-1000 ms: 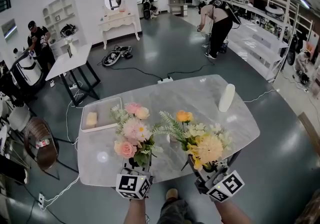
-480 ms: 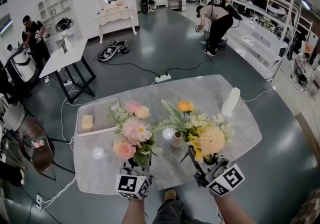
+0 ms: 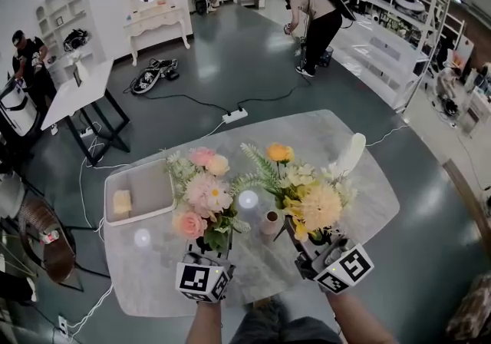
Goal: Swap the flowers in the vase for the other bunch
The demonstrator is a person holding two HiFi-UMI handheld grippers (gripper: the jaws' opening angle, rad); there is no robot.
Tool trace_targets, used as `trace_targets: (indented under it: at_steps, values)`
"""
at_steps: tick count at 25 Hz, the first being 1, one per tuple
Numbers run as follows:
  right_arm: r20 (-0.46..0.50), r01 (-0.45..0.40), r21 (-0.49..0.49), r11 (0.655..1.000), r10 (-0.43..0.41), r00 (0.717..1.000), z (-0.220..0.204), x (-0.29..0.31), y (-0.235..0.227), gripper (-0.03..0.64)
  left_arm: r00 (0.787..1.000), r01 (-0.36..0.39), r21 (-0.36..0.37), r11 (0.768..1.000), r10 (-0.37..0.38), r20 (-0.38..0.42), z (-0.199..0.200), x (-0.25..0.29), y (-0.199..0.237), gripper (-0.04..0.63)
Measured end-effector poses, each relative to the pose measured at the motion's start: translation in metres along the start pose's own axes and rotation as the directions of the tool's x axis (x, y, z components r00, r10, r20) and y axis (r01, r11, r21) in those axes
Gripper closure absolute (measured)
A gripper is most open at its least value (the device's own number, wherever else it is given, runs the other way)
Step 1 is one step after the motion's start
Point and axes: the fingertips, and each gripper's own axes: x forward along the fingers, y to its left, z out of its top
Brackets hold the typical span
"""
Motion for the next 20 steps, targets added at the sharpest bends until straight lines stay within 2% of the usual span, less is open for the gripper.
trace_targets:
  at_steps: [8,14,20]
  values:
    - [0.026,0.008,-0.016,1.0,-0.007,1.0,0.009,0.024,-0.016,0.5,0.999,0.035,-0.009,0.999,-0.035,0.0,0.003,0.023,0.008,0.517]
    - [0.044,-0.006,-0.048,0.999,0.008,0.999,0.009,0.036,-0.026,0.5,0.999,0.034,-0.01,0.999,-0.034,0.008,0.002,0.033,0.013,0.515]
    - [0.055,-0.025,-0.032,0.999,0.026,0.998,-0.002,0.038,-0.028,0.5,1.0,0.017,-0.006,1.0,-0.017,0.01,-0.006,0.032,0.02,0.515]
